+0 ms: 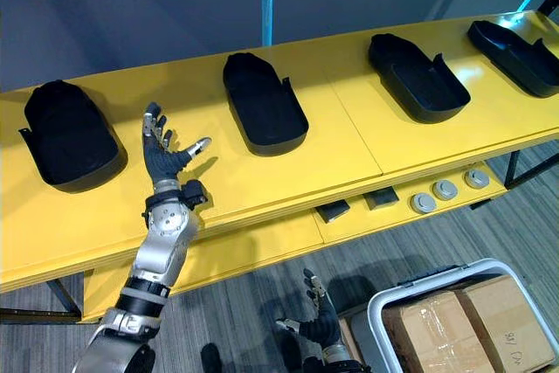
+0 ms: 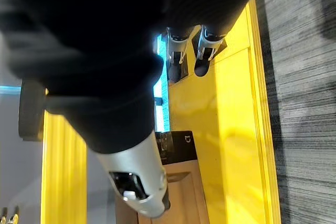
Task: Walk over and take plastic housings, then place them on the shelf
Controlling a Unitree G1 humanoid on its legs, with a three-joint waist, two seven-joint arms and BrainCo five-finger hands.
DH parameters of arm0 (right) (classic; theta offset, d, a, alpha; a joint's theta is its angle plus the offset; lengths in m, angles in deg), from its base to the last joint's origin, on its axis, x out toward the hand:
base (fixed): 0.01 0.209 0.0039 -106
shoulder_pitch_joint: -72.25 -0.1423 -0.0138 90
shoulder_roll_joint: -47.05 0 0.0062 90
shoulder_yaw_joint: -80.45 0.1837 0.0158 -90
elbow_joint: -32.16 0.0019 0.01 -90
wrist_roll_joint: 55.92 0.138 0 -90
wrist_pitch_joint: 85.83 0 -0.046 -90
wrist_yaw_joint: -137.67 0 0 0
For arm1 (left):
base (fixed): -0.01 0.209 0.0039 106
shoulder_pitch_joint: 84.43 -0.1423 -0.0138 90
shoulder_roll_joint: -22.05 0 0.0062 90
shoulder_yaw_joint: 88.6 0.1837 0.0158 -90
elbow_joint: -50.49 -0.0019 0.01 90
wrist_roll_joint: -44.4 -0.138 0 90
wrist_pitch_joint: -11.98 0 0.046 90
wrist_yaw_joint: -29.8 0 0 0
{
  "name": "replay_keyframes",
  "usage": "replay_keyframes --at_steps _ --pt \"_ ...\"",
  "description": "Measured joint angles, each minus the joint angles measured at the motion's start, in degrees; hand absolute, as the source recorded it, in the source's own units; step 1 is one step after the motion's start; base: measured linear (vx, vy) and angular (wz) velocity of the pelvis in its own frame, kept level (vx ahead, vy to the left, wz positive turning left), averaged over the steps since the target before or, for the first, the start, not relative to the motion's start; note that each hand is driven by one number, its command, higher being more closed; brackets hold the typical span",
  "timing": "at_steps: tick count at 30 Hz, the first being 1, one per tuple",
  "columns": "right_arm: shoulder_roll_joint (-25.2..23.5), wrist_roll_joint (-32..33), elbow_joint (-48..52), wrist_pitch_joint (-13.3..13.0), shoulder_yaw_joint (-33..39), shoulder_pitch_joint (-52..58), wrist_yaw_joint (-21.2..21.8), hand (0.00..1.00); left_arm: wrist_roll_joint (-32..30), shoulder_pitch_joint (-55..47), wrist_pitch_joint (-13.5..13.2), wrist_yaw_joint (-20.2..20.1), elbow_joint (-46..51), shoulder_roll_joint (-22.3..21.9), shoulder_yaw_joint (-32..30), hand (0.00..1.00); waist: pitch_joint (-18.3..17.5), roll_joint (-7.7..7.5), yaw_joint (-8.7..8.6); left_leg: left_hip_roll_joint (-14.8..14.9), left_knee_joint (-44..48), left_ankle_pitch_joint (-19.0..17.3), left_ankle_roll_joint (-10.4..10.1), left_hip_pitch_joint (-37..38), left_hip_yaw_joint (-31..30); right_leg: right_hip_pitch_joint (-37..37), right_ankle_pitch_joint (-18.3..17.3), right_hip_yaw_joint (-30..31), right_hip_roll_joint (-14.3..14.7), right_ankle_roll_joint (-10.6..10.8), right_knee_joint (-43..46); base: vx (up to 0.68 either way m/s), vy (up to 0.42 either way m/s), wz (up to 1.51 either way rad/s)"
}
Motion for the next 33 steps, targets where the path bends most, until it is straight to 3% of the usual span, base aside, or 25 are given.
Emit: replay_keyframes --at_steps 6,13,26,29,33 --pt "0.07 0.03 0.01 -0.02 -0.09 0.00 -0.95 0.00 -0.27 6.93 2.41 3.77 -7.39 3.22 -3.64 0.00 2.32 -0.08 -0.12 -0.12 -0.01 -0.02 -0.01 -0.36 0.26 -0.81 -0.01 0.47 -0.07 0.03 0.66 -0.03 0.055 -0.03" --pt "0.40 0.32 0.01 -0.03 -1.27 -0.13 -2.12 0.00 -0.27 7.32 3.93 7.49 -8.05 4.22 -7.14 0.00 2.70 -0.36 0.02 -0.16 0.01 0.02 0.02 -1.15 -0.26 -1.25 -0.08 -0.20 -0.11 -0.02 0.69 0.02 0.045 0.04" --pt "0.44 2.26 -0.06 -0.08 -2.21 -0.01 -2.20 0.00 0.71 6.30 4.51 9.22 -10.89 6.42 -12.68 0.00 2.86 -0.59 0.49 -0.33 0.00 0.13 0.13 -0.97 -1.16 -1.05 -0.54 -0.70 -0.14 0.22 1.58 -0.01 0.041 0.03" --pt "0.44 2.26 -0.13 -0.08 -2.19 -0.02 -2.18 0.00 0.72 3.55 4.58 10.04 -8.89 6.32 -12.81 0.00 2.86 -0.59 0.55 -0.34 0.01 0.13 0.13 -0.55 -1.45 -0.62 -0.89 -0.83 -0.18 0.27 1.79 0.02 0.038 0.06" --pt "0.33 2.25 -0.64 -0.08 -1.81 -0.13 -2.19 0.00 0.37 -4.00 4.31 9.97 3.55 4.09 -11.80 0.00 2.86 -0.59 0.83 -0.35 0.01 0.05 0.05 0.04 -1.67 -0.02 -1.32 -1.01 -0.18 0.20 1.99 0.01 0.038 0.04"
